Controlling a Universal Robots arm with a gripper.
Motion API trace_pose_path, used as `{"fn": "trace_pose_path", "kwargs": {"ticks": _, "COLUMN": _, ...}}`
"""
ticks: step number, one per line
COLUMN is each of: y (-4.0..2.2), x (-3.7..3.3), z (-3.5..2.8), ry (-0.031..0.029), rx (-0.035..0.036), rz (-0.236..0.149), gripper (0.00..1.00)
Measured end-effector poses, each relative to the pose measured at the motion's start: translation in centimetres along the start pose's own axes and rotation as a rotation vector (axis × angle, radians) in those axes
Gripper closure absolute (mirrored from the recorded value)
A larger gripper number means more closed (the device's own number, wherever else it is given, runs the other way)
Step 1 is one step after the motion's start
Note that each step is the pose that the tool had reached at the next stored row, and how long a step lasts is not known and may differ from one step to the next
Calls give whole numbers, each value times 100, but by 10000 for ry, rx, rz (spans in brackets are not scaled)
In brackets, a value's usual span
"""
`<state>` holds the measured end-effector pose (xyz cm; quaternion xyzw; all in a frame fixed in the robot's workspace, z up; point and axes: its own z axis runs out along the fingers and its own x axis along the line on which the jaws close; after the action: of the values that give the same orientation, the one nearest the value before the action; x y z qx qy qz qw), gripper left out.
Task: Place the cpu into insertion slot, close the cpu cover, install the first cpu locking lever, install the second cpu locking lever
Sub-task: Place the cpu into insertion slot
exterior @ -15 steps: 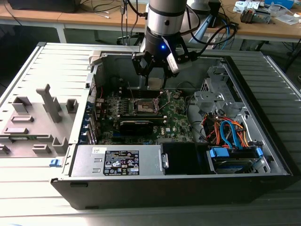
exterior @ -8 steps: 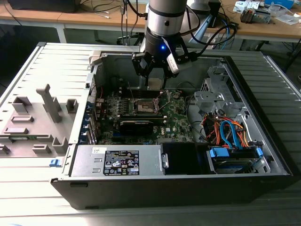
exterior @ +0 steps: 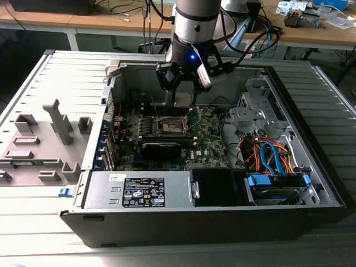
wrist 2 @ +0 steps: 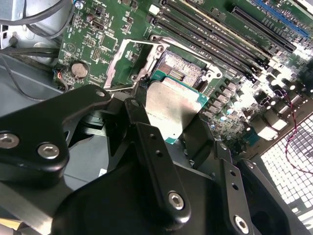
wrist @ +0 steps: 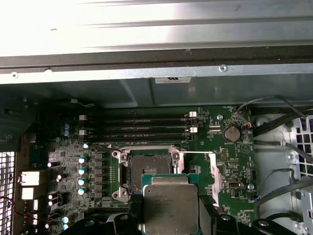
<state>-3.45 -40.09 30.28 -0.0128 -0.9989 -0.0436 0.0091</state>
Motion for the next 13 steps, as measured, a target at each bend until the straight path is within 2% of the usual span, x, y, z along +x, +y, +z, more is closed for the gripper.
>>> {"fn": "trace_pose_path", "kwargs": {"ticks": 13, "y": -9, "x": -1, "z": 18, "ry": 1, "rx": 1, "rz": -1, "gripper": 45}}
